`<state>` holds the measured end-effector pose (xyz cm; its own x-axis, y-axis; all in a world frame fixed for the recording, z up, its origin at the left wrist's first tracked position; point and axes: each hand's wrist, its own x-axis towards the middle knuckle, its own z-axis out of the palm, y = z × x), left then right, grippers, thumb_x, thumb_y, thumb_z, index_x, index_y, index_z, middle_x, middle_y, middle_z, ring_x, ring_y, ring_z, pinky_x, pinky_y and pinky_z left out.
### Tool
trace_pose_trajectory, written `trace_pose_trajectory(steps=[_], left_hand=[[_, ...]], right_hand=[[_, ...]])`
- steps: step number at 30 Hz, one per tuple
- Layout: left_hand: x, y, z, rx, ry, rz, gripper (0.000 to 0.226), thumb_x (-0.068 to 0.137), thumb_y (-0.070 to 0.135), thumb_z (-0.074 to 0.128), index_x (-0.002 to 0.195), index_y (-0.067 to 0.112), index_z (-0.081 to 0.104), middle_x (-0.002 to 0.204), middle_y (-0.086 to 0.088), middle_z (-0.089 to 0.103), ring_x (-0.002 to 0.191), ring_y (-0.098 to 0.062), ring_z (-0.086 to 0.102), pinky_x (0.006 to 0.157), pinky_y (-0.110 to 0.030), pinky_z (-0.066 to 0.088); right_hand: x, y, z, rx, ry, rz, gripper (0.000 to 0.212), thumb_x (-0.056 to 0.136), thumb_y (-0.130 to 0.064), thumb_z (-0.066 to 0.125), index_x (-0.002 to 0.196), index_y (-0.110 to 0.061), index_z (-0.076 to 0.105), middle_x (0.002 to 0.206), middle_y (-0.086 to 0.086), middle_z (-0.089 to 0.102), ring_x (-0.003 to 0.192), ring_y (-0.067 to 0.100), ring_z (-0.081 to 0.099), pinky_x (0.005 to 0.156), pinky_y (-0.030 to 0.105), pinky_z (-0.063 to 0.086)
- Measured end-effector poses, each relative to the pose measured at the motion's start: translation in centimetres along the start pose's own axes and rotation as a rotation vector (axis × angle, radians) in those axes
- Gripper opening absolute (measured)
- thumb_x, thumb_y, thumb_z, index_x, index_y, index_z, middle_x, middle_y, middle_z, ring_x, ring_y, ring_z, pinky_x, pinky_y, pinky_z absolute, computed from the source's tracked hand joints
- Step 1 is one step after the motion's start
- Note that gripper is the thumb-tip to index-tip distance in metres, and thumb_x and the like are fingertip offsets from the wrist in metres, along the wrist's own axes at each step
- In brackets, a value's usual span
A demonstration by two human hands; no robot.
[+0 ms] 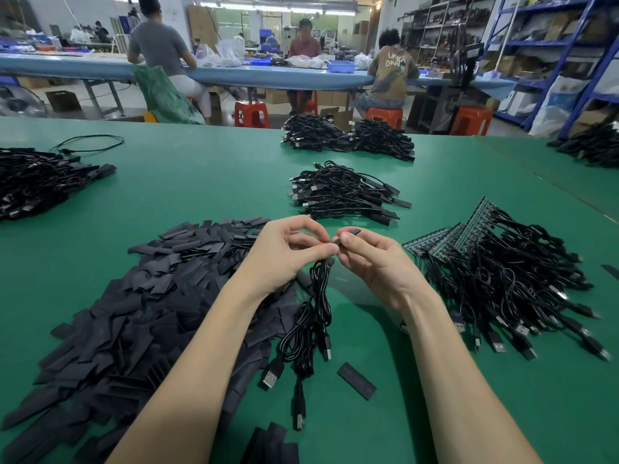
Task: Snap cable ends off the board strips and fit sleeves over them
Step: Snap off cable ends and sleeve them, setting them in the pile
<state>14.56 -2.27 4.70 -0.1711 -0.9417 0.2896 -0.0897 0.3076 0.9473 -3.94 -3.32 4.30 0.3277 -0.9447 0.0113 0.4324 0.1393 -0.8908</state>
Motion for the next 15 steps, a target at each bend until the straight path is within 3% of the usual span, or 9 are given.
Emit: trace_pose_trajectory(steps=[4, 10, 15], left_hand=[[0.2, -0.1, 0.5, -0.083, 0.034, -0.009, 0.015, 0.08, 0.002, 0.081, 0.089, 0.005, 0.07, 0.078, -0.005, 0.077, 0.076, -0.012, 0.074, 0.076, -0.016, 0.052], [0.1, -0.2, 0.6, -0.116, 0.061, -0.028, 0.015, 0.08, 0.005, 0.082, 0.088, 0.01, 0.07, 0.08, -0.009, 0.077, 0.075, -0.014, 0.073, 0.075, -0.017, 0.053], [0.0, -0.2, 0.6, -0.1, 0.05, -0.046, 0.015, 0.08, 0.008, 0.083, 0.087, 0.015, 0.072, 0.081, -0.011, 0.077, 0.077, -0.016, 0.074, 0.077, -0.016, 0.052]], right_hand=[[0.2, 0.1, 0.5, -0.02, 0.05, -0.109, 0.032, 0.078, -0.021, 0.079, 0.11, -0.022, 0.074, 0.101, 0.012, 0.076, 0.085, 0.016, 0.072, 0.076, 0.023, 0.057], [0.1, 0.4, 1.2, -0.074, 0.097, -0.211, 0.026, 0.073, -0.025, 0.081, 0.099, -0.03, 0.079, 0.101, 0.009, 0.076, 0.089, 0.017, 0.07, 0.079, 0.026, 0.055], [0.1, 0.3, 1.1, -0.09, 0.137, -0.192, 0.031, 0.066, -0.03, 0.083, 0.097, -0.031, 0.08, 0.1, 0.003, 0.075, 0.092, 0.014, 0.068, 0.089, 0.029, 0.048]])
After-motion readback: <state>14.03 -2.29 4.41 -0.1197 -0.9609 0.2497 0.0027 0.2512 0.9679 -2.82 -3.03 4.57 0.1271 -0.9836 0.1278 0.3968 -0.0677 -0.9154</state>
